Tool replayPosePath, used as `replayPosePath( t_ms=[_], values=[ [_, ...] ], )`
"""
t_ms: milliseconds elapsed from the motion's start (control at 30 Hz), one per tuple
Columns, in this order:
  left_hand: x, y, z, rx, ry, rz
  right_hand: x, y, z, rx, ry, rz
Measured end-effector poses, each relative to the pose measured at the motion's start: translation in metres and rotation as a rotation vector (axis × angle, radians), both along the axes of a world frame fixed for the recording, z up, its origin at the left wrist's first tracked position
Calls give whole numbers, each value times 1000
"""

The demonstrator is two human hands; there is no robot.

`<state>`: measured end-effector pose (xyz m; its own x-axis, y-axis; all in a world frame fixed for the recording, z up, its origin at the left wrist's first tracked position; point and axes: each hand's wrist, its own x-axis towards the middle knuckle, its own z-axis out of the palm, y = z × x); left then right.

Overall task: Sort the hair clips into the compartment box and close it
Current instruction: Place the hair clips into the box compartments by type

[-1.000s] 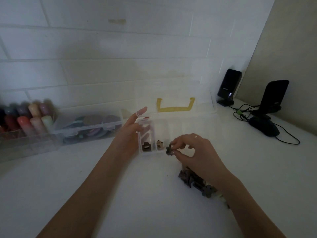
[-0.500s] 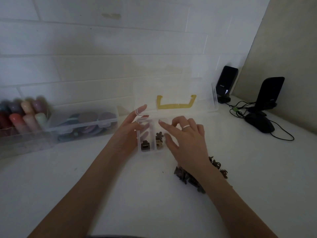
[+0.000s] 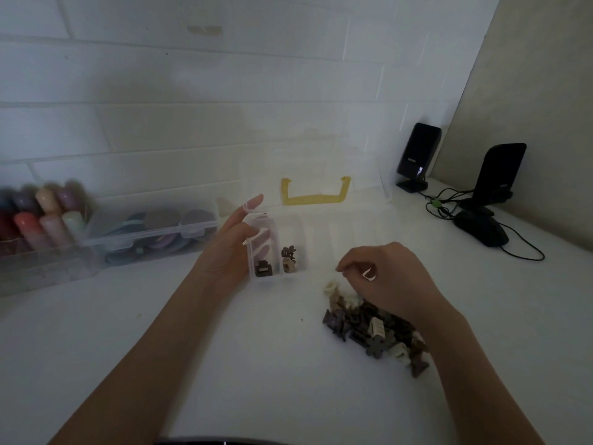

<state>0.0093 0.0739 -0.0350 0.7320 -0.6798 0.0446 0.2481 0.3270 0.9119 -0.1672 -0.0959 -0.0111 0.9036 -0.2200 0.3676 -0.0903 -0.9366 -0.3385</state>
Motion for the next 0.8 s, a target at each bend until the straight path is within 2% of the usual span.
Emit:
replayPosePath(
  t_ms=[100,300,367,500,633,700,767,800],
  values=[
    [2,-1,-1,-23,45,26,1,3,-2,12,59,55],
    [3,-1,-2,-55,52,26,11,-2,-19,-72,322,39],
    [5,-2,-4,-41,47,22,12,-1,-20,-66,324,53],
    [7,-2,-4,-15,22,23,13,2,-17,19,210,70],
    [10,0,-5,-23,20,20,12,8,-16,394,45,183],
    [11,1,-5,-37,28,8,12,11,-13,513,-8,228],
    [11,3,-4,-44,11,-10,14,11,-11,560,-129,198],
    [11,4,-4,-43,-4,-15,16,10,-11,520,-213,149]
  ],
)
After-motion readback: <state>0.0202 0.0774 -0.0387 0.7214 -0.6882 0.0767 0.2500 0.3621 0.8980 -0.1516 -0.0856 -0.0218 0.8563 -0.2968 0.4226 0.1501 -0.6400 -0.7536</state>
